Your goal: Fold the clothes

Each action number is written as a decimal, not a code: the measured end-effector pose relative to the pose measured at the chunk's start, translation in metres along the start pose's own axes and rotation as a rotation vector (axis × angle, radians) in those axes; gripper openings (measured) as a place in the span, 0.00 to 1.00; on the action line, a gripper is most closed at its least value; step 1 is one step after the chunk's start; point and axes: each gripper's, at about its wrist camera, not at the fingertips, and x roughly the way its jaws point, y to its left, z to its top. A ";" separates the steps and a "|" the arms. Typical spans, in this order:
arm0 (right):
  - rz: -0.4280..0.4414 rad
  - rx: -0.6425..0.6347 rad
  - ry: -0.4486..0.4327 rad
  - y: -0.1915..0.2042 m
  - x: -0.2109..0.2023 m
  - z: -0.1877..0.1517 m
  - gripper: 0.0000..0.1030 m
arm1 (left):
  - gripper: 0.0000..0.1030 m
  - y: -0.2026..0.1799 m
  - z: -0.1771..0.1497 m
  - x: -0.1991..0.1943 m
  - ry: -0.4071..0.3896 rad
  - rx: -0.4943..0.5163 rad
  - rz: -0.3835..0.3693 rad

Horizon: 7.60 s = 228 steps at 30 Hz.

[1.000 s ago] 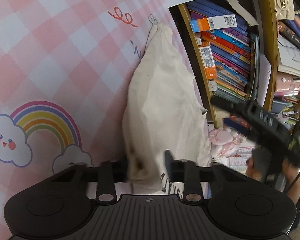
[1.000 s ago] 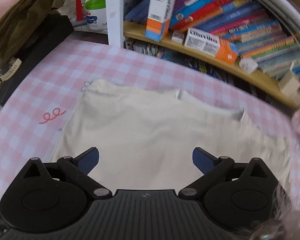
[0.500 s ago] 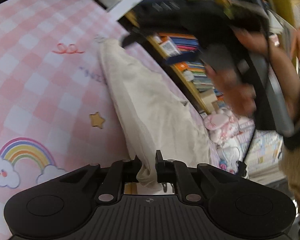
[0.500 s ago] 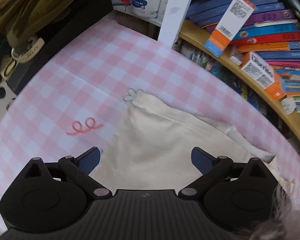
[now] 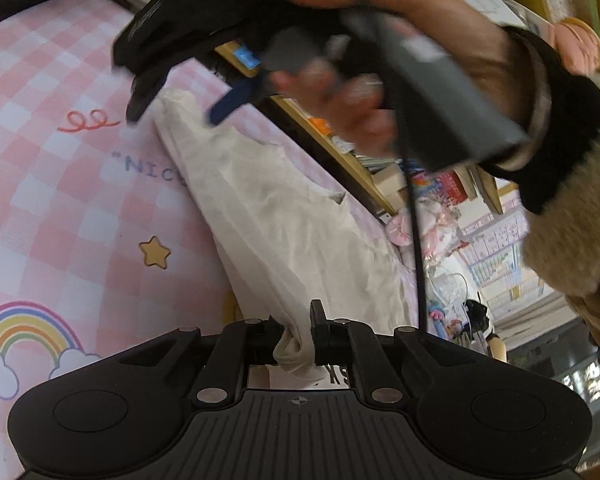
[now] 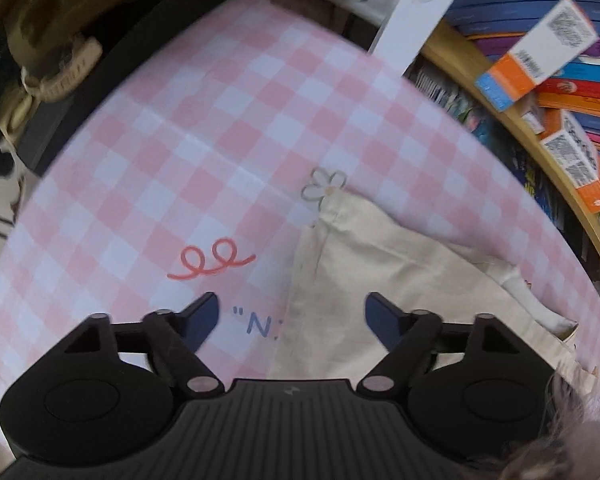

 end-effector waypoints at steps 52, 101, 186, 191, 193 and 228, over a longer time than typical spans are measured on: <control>0.021 0.045 -0.252 -0.284 -0.085 -0.172 0.07 | 0.09 -0.223 -0.062 0.117 0.106 0.423 0.102; 0.325 0.321 -0.290 -0.375 -0.031 -0.453 0.34 | 0.24 -0.151 -0.100 0.141 0.130 0.150 0.393; 0.183 0.631 -0.314 -0.374 0.002 -0.461 0.43 | 0.38 -0.086 -0.024 0.159 0.156 0.049 0.361; 0.187 0.621 -0.325 -0.373 0.002 -0.464 0.41 | 0.13 -0.091 -0.046 0.158 0.129 -0.080 0.344; 0.187 0.615 -0.332 -0.370 0.001 -0.465 0.35 | 0.04 -0.096 -0.055 0.159 0.114 -0.095 0.397; 0.390 0.641 -0.331 -0.367 0.000 -0.478 0.28 | 0.05 -0.148 -0.083 0.121 0.077 0.173 0.520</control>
